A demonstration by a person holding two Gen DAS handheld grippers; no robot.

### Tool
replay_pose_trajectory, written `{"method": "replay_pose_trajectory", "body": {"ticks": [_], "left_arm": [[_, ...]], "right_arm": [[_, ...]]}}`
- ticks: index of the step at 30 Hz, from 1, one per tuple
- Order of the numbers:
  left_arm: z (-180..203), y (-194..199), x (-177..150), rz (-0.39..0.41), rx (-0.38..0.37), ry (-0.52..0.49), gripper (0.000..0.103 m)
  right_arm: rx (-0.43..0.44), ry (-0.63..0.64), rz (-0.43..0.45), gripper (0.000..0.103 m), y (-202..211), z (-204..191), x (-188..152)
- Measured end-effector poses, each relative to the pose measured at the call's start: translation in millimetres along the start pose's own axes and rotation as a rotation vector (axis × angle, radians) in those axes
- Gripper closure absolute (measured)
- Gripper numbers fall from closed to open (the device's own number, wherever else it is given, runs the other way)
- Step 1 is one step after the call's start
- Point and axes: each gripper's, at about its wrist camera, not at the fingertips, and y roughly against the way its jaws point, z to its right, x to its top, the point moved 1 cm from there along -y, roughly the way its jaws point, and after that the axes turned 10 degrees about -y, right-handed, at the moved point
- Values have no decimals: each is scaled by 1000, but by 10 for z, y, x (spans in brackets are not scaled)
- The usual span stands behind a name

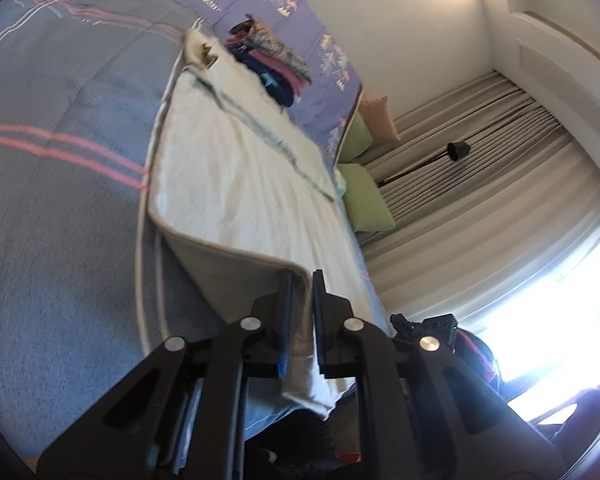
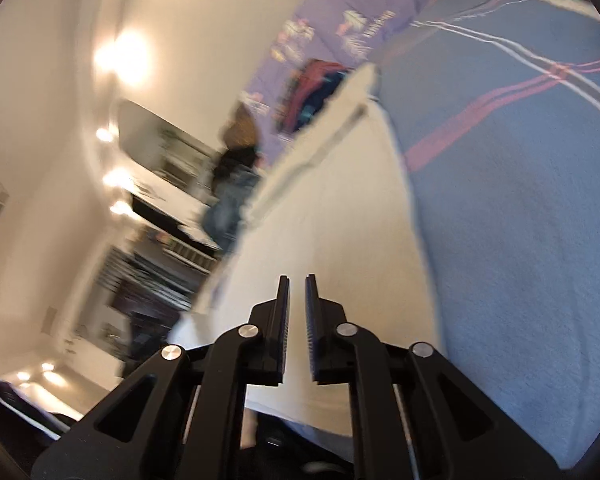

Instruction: Fold small clothes

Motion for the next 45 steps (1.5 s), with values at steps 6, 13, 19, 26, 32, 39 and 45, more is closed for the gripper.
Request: {"method": "replay_pose_trajectory", "body": {"ticks": [6, 13, 19, 26, 32, 39, 45], "left_arm": [[-189, 76, -293, -49, 59, 42, 72], [-328, 226, -494, -75, 78, 72, 71], [-285, 227, -514, -149, 100, 48, 66], [-77, 209, -428, -194, 194, -91, 46], [-63, 118, -436, -183, 152, -89, 39], [-16, -92, -379, -169, 80, -91, 38], [-45, -23, -445, -176, 49, -64, 38]], "right_arm": [[-116, -27, 41, 50, 201, 251, -133], [-242, 91, -8, 50, 112, 147, -225], [-255, 112, -70, 49, 68, 145, -262], [-219, 110, -90, 39, 7, 126, -233], [-162, 94, -76, 39, -26, 135, -209], [-124, 99, -59, 39, -107, 114, -155], [-100, 90, -78, 40, -44, 143, -238]]}}
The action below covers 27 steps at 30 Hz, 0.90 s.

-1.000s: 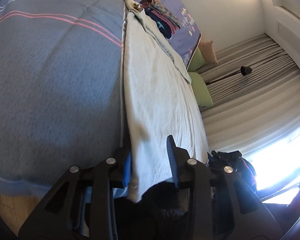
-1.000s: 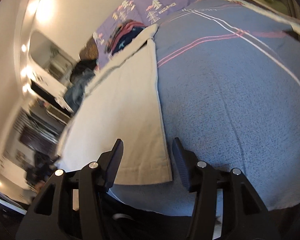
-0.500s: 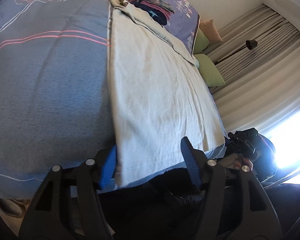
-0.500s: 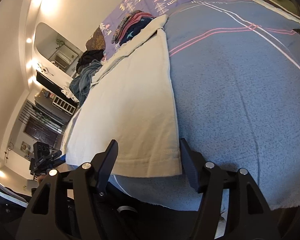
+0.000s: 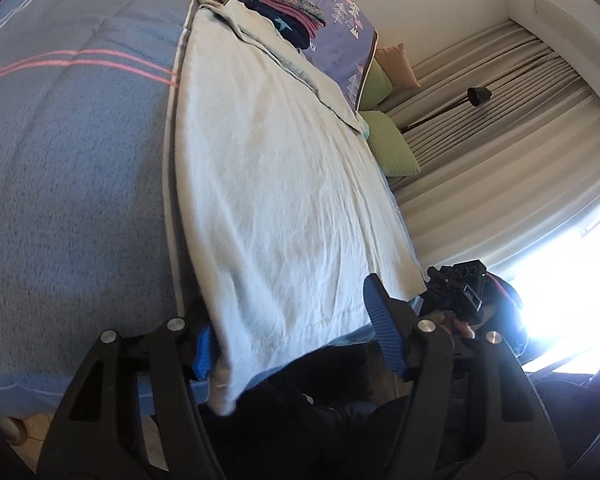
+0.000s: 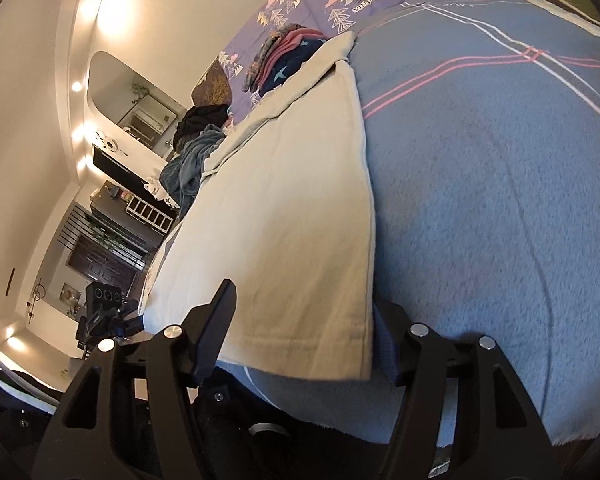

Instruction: Fold small clothes

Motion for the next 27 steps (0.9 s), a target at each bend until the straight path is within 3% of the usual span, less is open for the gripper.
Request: {"method": "replay_pose_trajectory", "body": {"ticks": [3, 5, 6, 7, 8, 11, 21, 27], "left_arm": [[-1, -7, -9, 4, -4, 4, 40], [-10, 1, -16, -4, 22, -1, 60], [-27, 5, -20, -11, 39, 0, 65], [-54, 14, -29, -16, 54, 5, 77], [-72, 41, -29, -18, 58, 8, 87], [-107, 59, -56, -7, 58, 16, 95], [50, 271, 149, 170, -116, -19, 96], [151, 165, 519, 238, -196, -66, 96]], "right_arm": [[-7, -23, 15, 55, -4, 44, 26], [-5, -30, 10, 77, -6, 70, 24], [1, -35, 0, 85, -18, 85, 15], [2, -37, -3, 90, -26, 95, 3], [5, -39, -1, 92, -31, 101, -10], [49, -62, 26, 96, -22, 97, -31], [295, -80, 77, 96, 11, -217, 145], [404, -51, 100, 96, -2, -521, 453]]}}
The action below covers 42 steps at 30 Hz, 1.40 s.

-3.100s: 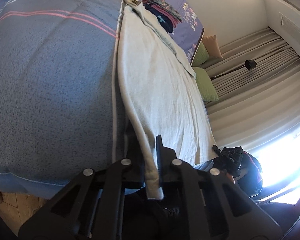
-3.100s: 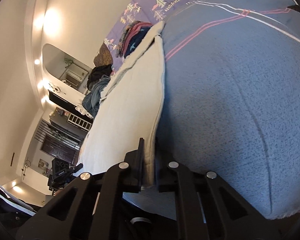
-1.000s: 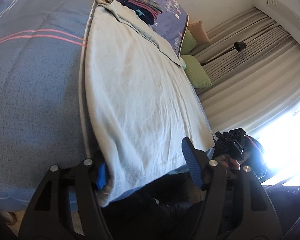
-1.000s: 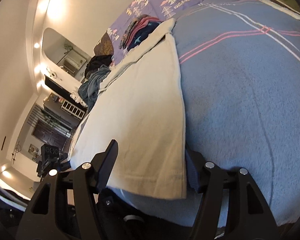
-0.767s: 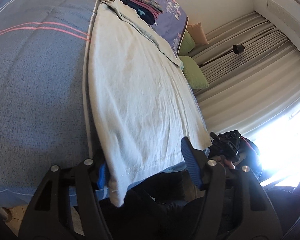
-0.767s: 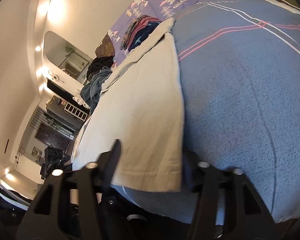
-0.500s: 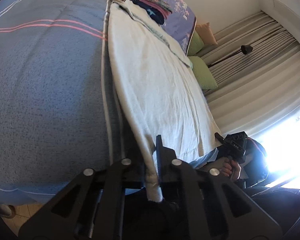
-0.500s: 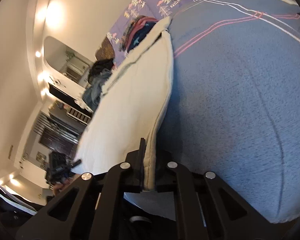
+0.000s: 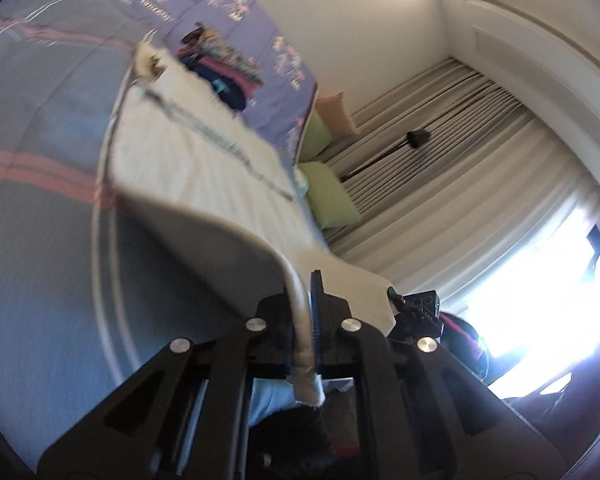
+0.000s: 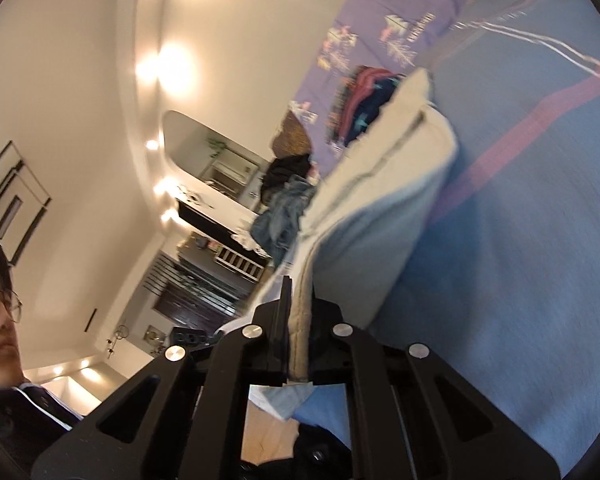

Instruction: Fold small clothes

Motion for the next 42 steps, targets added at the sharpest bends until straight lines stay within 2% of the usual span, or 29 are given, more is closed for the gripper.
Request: {"method": "replay_pose_trajectory", "body": {"ticks": [5, 7, 11, 14, 18, 22, 24, 25, 27, 28, 29, 30, 31, 32, 33, 34, 35, 36, 37, 38, 39, 42], "left_arm": [[-22, -229, 390, 35, -15, -25, 96], [20, -325, 582, 48, 14, -51, 96], [62, -478, 988, 85, 25, -97, 96], [55, -545, 1350, 127, 85, -123, 96], [-108, -623, 1901, 216, 135, -76, 96], [-405, -855, 2459, 265, 161, -17, 95], [-696, -1029, 2713, 291, 160, 41, 86], [-931, -1158, 2844, 315, 166, 80, 75], [-1420, -1405, 2992, 335, 244, 161, 74], [-1606, -1468, 3001, 345, 267, 195, 72], [-1885, -1549, 2960, 376, 304, 245, 55], [-2149, -1589, 2855, 426, 340, 288, 42], [-2314, -1609, 2747, 462, 362, 304, 33], [-2488, -1623, 2610, 486, 398, 330, 34], [-2658, -1634, 2544, 472, 454, 419, 41], [-2739, -1615, 2607, 444, 459, 487, 45], [-2682, -1590, 2681, 455, 444, 431, 34], [-2524, -1547, 2784, 477, 480, 311, 28], [-2406, -1526, 2821, 487, 540, 251, 21], [-2305, -1519, 2856, 492, 583, 202, 21], [-2260, -1529, 2874, 489, 585, 181, 21], [-2225, -1608, 2911, 443, 547, 175, 21]], "right_arm": [[70, 38, 8, 96, -210, -263, 295], [89, 44, 17, 96, -316, -324, 439], [119, 25, 47, 96, -519, -370, 754], [147, -19, 90, 96, -674, -350, 1058], [257, -131, 146, 96, -935, -227, 1579], [273, -219, 182, 96, -1353, -78, 2135], [231, -347, 193, 96, -1660, 160, 2465], [218, -387, 195, 96, -1758, 254, 2565], [181, -465, 209, 93, -2032, 539, 2794], [129, -501, 218, 92, -2205, 754, 2913], [81, -513, 230, 86, -2334, 946, 2995], [41, -508, 239, 82, -2410, 1073, 3034], [-36, -483, 254, 77, -2498, 1257, 3054], [-118, -457, 263, 76, -2557, 1396, 3068], [-187, -448, 254, 76, -2610, 1506, 3104], [-181, -465, 248, 78, -2628, 1600, 3121], [-133, -474, 257, 77, -2618, 1628, 3129], [-109, -468, 264, 72, -2594, 1614, 3148], [-116, -435, 280, 62, -2547, 1552, 3180], [-139, -397, 304, 54, -2493, 1484, 3200], [-164, -364, 324, 51, -2440, 1416, 3212], [-158, -359, 343, 50, -2375, 1345, 3191]]}}
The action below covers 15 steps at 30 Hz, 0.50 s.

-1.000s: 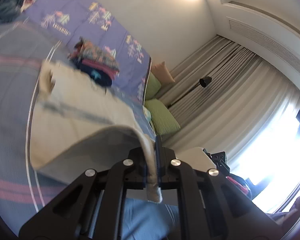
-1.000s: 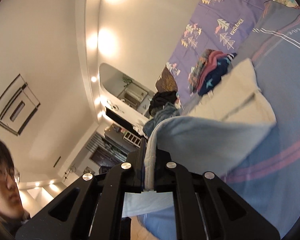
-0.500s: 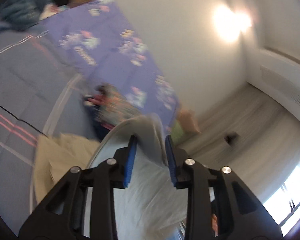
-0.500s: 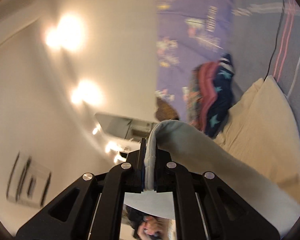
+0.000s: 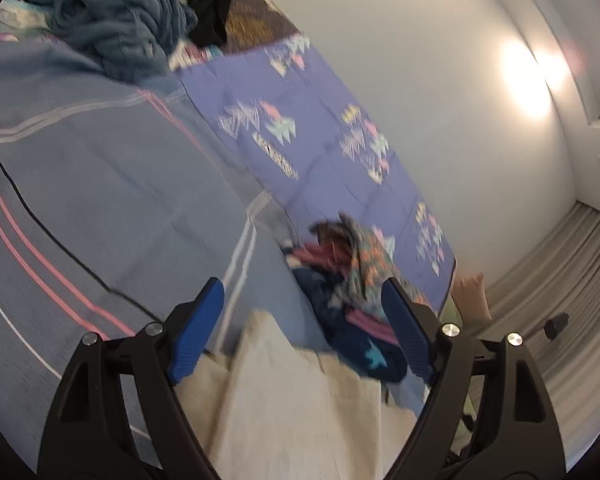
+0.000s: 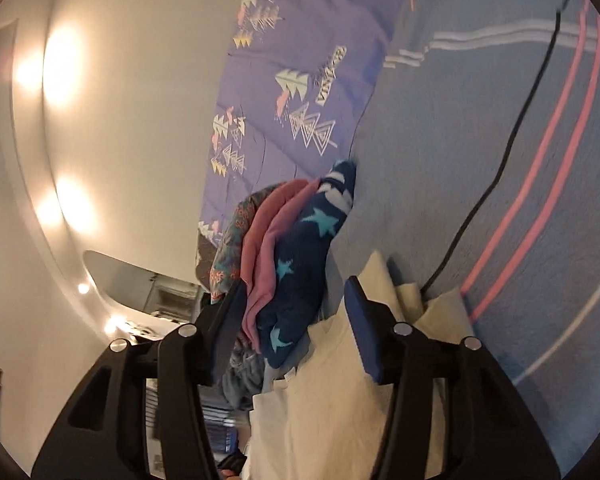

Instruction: Fold small clothes

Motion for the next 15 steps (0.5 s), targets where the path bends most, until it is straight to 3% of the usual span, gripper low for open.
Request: {"method": "replay_pose_trajectory", "body": {"ticks": [3, 7, 9, 12, 15], "left_arm": [[19, -36, -53, -69, 19, -11, 21], [25, -72, -71, -77, 4, -19, 22], [0, -117, -136, -93, -3, -9, 23], [-13, -179, -229, -134, -3, -11, 37], [34, -354, -286, -214, 52, -66, 46]], "right_arm": [[15, -36, 0, 49, 24, 55, -3], [-3, -87, 2, 49, -9, 193, 40], [-55, -75, -13, 49, -7, 205, 55], [-158, 12, -42, 49, -34, 122, 69], [-117, -1, -105, 49, -83, 144, 74]]}}
